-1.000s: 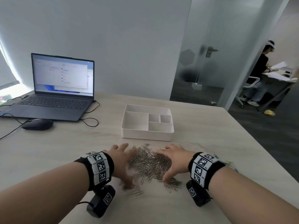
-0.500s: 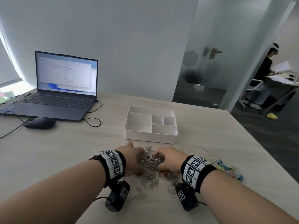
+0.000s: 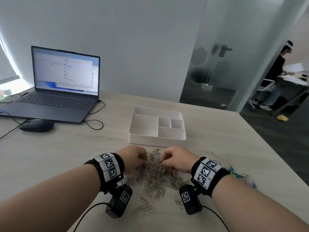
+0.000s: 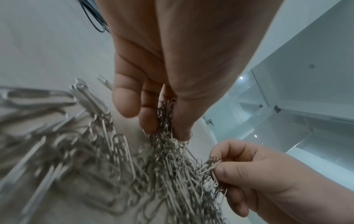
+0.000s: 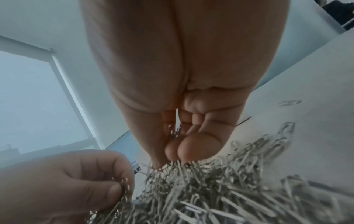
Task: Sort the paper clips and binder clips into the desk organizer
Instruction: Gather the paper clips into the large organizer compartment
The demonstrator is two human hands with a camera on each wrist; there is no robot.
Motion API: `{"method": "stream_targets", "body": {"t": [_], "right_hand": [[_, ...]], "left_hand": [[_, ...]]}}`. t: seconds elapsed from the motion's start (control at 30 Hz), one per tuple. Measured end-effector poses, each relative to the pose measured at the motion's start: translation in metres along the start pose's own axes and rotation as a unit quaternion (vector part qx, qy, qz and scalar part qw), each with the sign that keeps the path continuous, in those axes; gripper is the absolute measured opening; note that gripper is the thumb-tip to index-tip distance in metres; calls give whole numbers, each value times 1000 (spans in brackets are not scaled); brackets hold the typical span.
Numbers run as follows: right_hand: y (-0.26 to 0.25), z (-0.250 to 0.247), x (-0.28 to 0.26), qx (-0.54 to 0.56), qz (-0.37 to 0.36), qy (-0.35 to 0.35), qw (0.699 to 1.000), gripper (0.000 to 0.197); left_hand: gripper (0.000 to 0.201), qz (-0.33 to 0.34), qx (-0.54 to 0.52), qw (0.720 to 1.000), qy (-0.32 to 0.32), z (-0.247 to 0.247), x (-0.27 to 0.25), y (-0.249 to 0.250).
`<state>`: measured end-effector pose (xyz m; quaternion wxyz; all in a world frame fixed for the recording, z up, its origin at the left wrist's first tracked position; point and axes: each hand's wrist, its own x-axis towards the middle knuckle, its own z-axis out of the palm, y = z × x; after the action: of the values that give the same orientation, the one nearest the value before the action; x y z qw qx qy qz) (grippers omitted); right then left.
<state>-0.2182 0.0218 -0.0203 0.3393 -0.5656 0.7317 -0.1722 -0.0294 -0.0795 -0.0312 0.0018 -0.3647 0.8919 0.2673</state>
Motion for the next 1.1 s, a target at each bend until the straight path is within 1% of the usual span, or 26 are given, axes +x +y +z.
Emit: {"method": "stream_targets", "body": {"t": [0.07,0.17,0.23,0.3,0.4,0.6,0.8,0.9,1.0,1.1], "right_hand": [[-2,-3,2,44,-6,-5,999,7],[-5,-8,5,114,-12,-2,993,11],[-7,-12,9,175,-14,6,984,10],[-10,-16,14,233,-15,8,972,11],[-19,-25,25,291,-14,10,957,12],[-43,-51,62,352,-17,76,933,16],[-58,-52,98,357,-1,108,928,15],[-59,-43,109,320,10,124,939,14],[-56,-33,115,255,23,141,956,13],[-56,-30,117,199,19,154,968,10]], "left_hand": [[3,-4,-54,999,-6,-3,0,-5],[4,1,-98,995,0,-13,2,-12],[4,6,-124,992,13,-23,5,-15],[4,10,-154,988,29,-33,10,-20],[5,13,-188,980,62,-48,21,-24],[7,8,-255,956,145,-74,52,-20],[8,-9,-290,936,197,-85,80,-15],[9,-21,-286,934,215,-85,89,-15],[6,-33,-242,947,206,-79,94,-16],[7,-33,-152,971,184,-75,94,-15]]}}
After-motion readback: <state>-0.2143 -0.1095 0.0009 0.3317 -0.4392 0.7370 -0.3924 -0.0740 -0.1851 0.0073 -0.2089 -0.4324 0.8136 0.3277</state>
